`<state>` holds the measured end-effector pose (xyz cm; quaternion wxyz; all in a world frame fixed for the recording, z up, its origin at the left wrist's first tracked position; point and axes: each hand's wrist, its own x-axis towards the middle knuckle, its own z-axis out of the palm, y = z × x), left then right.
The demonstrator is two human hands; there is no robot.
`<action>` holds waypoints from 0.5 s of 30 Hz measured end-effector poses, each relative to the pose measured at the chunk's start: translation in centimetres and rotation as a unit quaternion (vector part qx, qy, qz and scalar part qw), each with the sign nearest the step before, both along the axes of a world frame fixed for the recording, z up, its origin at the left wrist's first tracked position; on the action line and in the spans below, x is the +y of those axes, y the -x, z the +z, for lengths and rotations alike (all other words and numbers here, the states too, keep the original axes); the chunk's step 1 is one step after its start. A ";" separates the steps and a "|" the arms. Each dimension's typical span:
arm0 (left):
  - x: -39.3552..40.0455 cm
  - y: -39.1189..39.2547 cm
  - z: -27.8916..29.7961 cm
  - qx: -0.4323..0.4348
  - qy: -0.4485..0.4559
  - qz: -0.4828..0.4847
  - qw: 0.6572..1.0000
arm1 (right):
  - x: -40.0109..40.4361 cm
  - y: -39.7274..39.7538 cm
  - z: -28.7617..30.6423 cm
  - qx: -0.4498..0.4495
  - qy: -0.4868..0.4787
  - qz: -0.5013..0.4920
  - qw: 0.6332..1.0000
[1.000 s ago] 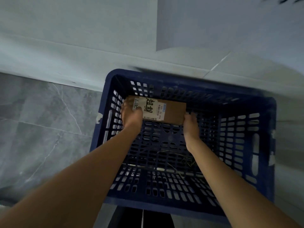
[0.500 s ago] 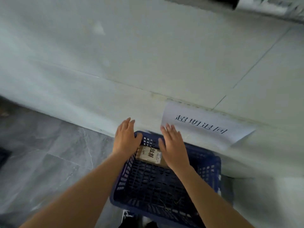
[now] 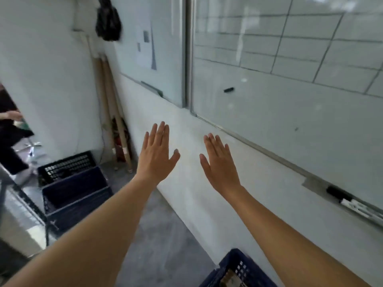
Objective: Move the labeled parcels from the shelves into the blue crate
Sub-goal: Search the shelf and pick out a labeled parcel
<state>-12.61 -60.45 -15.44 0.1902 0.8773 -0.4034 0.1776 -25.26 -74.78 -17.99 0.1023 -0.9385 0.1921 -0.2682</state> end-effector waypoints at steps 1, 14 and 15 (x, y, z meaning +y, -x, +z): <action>2.7 -1.3 2.0 -0.018 0.008 0.022 1.000 | 1.7 -2.1 1.9 -0.013 0.010 0.023 1.000; 43.9 -7.8 12.3 -0.116 -0.013 0.335 0.935 | 37.1 -21.7 12.1 -0.079 0.031 0.304 0.949; 46.7 -7.7 12.6 -0.123 -0.016 0.358 0.925 | 39.9 -22.4 12.5 -0.081 0.034 0.326 0.941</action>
